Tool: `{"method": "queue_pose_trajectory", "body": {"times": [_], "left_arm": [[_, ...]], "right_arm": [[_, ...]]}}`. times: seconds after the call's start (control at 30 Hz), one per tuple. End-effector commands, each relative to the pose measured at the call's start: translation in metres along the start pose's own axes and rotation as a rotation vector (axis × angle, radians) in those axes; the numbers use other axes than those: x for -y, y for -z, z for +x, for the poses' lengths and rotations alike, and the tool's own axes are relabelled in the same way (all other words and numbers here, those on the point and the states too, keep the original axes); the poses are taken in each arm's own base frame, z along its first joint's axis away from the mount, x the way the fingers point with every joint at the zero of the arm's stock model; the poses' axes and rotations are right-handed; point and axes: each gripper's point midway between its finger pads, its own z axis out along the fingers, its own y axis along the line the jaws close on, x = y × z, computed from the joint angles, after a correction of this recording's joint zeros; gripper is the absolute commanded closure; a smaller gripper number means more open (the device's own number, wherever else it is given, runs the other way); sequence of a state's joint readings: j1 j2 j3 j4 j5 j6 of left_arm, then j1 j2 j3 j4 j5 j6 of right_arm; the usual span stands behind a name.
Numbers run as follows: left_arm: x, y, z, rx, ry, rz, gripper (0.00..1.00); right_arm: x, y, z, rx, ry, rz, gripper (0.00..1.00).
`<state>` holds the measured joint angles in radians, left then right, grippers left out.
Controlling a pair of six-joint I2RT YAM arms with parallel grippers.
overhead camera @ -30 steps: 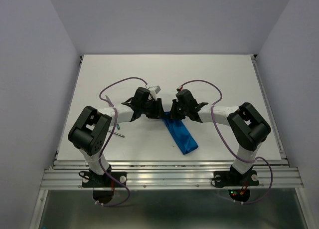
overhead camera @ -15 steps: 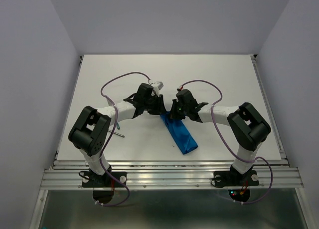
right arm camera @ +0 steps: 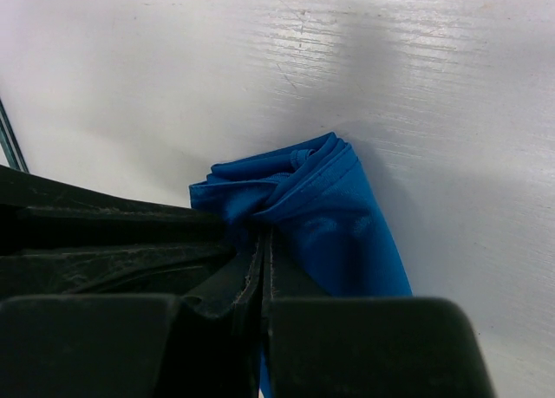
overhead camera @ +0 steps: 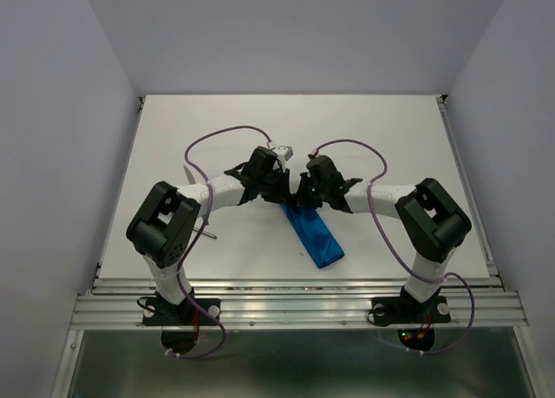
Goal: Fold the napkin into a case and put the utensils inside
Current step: Grasp the top corner of the smaller rectangle folded napkin from the folded napkin.
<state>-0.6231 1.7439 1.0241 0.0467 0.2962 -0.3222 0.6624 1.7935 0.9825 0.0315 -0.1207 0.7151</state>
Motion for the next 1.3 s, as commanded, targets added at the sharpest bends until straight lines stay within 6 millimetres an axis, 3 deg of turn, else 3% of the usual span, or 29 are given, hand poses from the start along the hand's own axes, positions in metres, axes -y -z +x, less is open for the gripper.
{"method": "queue_pose_trajectory", "body": {"times": [0.0,0.3,0.37,0.43,0.6,0.93,1.03,1.13,1.27], "left_arm": [[0.000,-0.001,-0.010,0.014,-0.034,-0.028,0.75],[-0.003,-0.002,-0.008,0.010,-0.044,-0.059,0.78],[-0.003,-0.002,-0.012,0.018,-0.053,-0.066,0.73],[-0.001,0.000,-0.016,0.031,-0.059,-0.070,0.61],[-0.001,0.005,-0.014,0.019,-0.083,-0.101,0.57],[-0.001,0.000,-0.004,-0.011,-0.091,-0.104,0.74],[-0.001,-0.001,-0.003,-0.013,-0.089,-0.107,0.84],[0.000,0.000,-0.004,-0.012,-0.086,-0.105,1.00],[0.006,0.003,-0.009,-0.003,-0.083,-0.085,1.00]], "right_arm": [[-0.020,0.011,-0.018,0.070,0.003,-0.063,0.99],[-0.021,0.012,-0.019,0.073,0.003,-0.065,0.99],[-0.021,0.012,-0.019,0.074,0.005,-0.064,0.99],[-0.022,0.013,-0.020,0.074,0.005,-0.068,0.99],[-0.023,0.013,-0.019,0.070,0.004,-0.071,0.99],[-0.024,0.015,-0.021,0.078,0.003,-0.075,0.98],[-0.025,0.017,-0.022,0.082,0.005,-0.078,0.98],[-0.029,0.021,-0.024,0.088,0.006,-0.090,0.98],[-0.034,0.022,-0.025,0.088,0.004,-0.111,0.98]]}}
